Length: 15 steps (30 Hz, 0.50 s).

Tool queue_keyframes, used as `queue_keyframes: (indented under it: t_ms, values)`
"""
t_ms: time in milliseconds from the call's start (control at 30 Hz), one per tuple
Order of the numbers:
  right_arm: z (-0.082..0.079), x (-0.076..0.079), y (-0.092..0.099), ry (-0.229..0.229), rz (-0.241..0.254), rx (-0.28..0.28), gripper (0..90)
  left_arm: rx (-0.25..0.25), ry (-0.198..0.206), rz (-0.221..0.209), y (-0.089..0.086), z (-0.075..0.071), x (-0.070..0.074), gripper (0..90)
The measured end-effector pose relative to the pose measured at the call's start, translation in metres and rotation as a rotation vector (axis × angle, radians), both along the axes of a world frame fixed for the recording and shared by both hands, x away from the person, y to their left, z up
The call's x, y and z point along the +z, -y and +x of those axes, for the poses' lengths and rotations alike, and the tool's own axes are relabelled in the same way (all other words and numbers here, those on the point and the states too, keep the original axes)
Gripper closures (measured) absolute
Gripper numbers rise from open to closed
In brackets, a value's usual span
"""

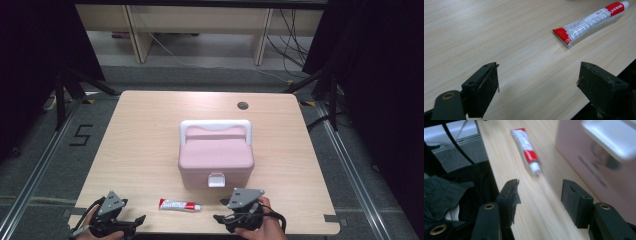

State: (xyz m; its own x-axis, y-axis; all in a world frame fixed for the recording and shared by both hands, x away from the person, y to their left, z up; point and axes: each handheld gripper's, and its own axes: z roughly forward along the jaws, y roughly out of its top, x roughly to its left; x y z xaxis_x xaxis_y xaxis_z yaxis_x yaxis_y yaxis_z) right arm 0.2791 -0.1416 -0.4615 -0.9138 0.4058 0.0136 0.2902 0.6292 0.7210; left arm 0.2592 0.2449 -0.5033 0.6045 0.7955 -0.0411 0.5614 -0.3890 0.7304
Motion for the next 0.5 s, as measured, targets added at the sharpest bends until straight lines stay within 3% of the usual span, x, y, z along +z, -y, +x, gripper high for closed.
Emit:
queue_keyframes:
  t_ms: [67, 100, 200, 300, 333, 467, 500]
  values:
    - [0.001, 0.001, -0.011, 0.018, -0.010, 0.028, 48.4, 0.007, -0.010, -0.021, 0.001, -0.001, 0.000, 15.7]
    - [0.000, 0.001, -0.019, -0.010, -0.013, 0.024, 48.4, 0.008, -0.011, -0.021, 0.001, -0.001, 0.000, 15.7]
    - [0.003, 0.002, -0.036, 0.000, -0.035, 0.062, 48.4, 0.006, -0.014, -0.019, 0.000, -0.001, 0.000, 15.7]
    - [0.008, 0.005, -0.049, 0.015, -0.046, 0.066, 48.0, -0.008, -0.003, 0.010, -0.001, 0.001, 0.000, 15.7]
    - [0.009, 0.006, -0.052, 0.013, -0.053, 0.067, 48.0, 0.001, -0.015, 0.001, 0.000, -0.001, 0.000, 15.7]
    - [0.015, 0.004, -0.071, 0.003, -0.068, 0.064, 46.7, -0.014, -0.001, 0.026, -0.002, 0.001, 0.001, 15.7]
    - [0.017, 0.003, -0.076, -0.003, -0.081, 0.067, 46.7, 0.001, -0.014, 0.007, -0.001, 0.000, 0.001, 15.7]
